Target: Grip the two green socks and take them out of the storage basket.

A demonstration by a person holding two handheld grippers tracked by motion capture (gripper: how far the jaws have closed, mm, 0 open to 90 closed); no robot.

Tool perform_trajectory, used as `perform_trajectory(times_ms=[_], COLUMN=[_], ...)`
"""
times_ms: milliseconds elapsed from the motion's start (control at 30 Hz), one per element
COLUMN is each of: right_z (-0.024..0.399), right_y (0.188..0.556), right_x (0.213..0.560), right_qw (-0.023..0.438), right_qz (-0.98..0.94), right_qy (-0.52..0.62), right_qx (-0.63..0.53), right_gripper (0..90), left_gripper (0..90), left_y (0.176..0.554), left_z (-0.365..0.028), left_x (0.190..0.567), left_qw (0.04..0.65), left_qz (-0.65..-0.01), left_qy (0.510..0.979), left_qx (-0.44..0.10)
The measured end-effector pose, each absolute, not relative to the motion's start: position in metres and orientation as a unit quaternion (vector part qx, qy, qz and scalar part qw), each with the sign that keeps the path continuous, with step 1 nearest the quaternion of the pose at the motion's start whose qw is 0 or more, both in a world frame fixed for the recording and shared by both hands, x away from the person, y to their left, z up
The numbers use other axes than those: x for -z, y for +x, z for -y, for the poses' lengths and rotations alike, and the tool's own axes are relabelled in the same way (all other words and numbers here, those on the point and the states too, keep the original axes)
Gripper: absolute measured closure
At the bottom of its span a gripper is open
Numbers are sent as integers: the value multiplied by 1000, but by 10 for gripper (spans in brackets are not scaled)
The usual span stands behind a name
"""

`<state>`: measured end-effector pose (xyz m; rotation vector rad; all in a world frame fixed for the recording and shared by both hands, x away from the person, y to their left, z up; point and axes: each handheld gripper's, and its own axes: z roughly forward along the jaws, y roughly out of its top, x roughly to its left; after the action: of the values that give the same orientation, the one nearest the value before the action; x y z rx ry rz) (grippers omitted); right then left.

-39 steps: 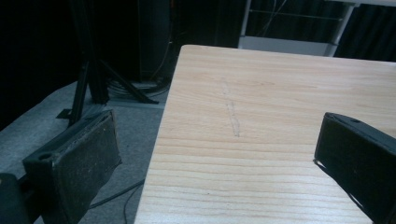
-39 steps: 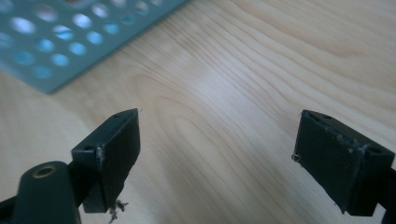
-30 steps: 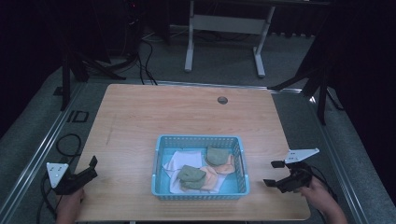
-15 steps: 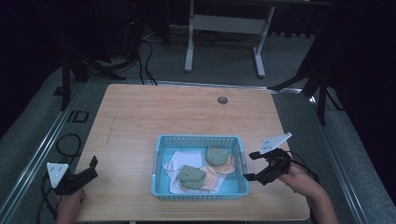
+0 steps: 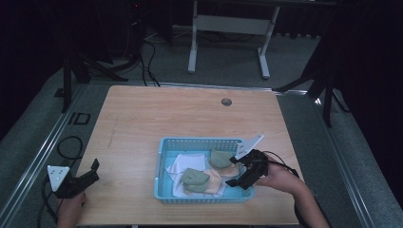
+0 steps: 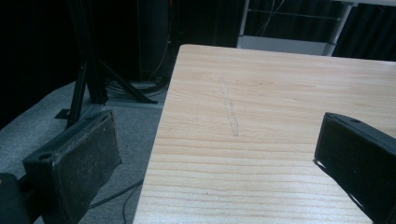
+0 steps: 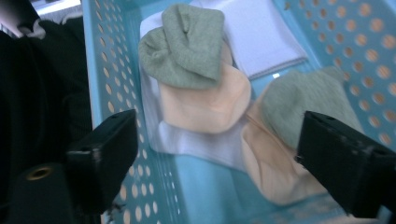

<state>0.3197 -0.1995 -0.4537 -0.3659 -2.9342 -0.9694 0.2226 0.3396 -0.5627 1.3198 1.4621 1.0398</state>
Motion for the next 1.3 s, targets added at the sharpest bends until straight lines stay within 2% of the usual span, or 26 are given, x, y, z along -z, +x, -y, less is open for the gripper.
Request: perform_trajectory(times_ms=[233,500,1133,1233,1300], right_z=[168,140,80,74,72], right_y=[321,320,312,313,314], right_x=[460,465,487,492,494], right_qw=[26,41,59,52,45], right_qz=[955,957,970,973,975], right_qy=[-82,-53,6,8,9], right_qx=[285,281,236,225,217], right_gripper=[154,231,296,398,435], left_gripper=[5,5,5,5,5], left_y=[223,223,222,222,222], left_z=[-340,-340,-340,-340,-340], left_x=[563,563,563,563,563], left_qw=[443,443,445,446,446], left_qz=[-589,-589,-586,-586,-586], left_qy=[531,531,533,532,533], left_qx=[-418,-417,-418,-417,-417])
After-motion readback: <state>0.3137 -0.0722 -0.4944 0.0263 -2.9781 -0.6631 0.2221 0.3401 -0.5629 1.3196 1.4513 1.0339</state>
